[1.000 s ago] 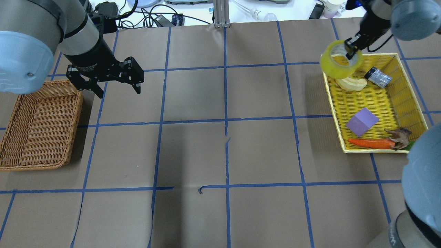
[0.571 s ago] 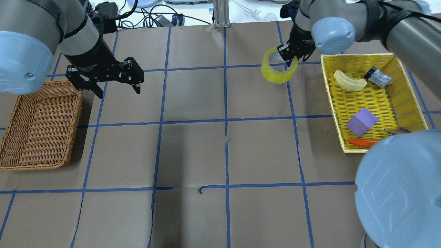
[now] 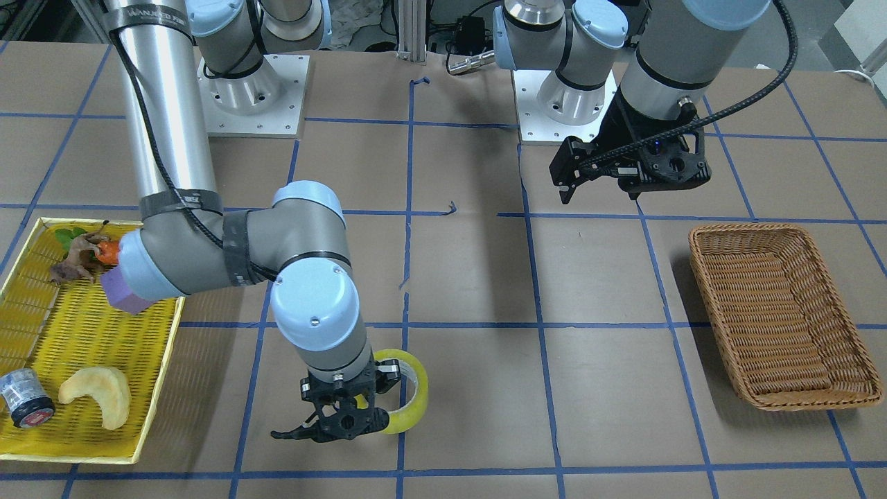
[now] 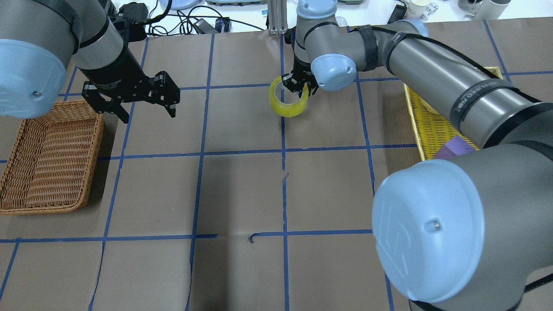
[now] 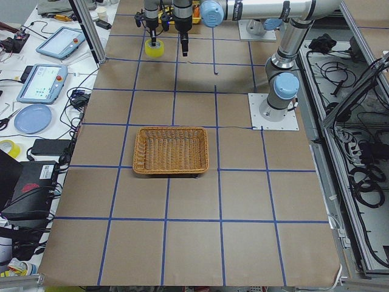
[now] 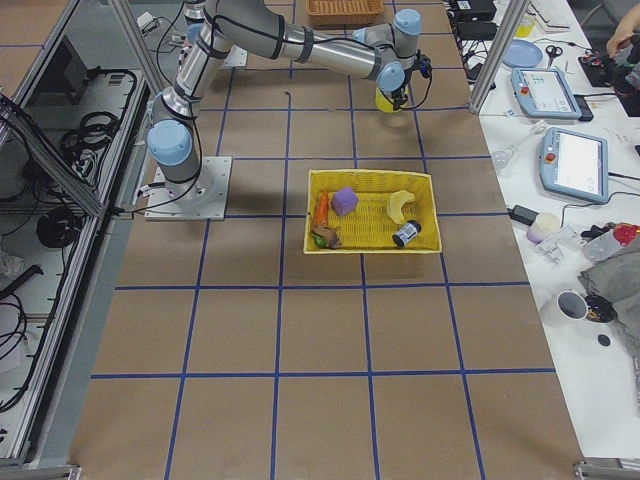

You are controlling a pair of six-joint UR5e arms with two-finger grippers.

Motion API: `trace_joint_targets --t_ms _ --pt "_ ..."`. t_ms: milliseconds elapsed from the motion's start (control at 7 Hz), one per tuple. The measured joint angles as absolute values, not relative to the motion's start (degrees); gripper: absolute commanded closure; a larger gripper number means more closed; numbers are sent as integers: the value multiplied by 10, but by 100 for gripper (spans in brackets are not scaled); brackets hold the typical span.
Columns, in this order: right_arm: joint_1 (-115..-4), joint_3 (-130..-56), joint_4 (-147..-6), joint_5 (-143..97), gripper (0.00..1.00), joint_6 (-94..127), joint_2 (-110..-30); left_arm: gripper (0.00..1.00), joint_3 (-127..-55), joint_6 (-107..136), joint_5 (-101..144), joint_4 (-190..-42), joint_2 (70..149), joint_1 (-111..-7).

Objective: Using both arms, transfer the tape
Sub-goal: 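Carry the tape roll to the table center and set it down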

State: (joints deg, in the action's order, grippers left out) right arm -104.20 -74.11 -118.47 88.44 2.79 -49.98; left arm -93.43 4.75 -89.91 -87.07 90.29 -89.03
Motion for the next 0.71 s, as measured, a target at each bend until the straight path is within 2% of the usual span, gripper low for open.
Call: trace_joint_targets --t_ms 143,286,429,714 --pt "-1055 -736 -1185 884 100 34 -484 0 -934 47 -899 -871 903 -890" --pt "-1061 -735 -1186 884 37 35 -474 0 -935 47 -899 -871 903 -890" --pt "-1063 -734 -1186 884 0 34 -469 0 -935 48 -899 -871 903 -891" --pt "-1064 -730 -1186 889 0 31 -469 0 -934 48 -899 -870 904 -894"
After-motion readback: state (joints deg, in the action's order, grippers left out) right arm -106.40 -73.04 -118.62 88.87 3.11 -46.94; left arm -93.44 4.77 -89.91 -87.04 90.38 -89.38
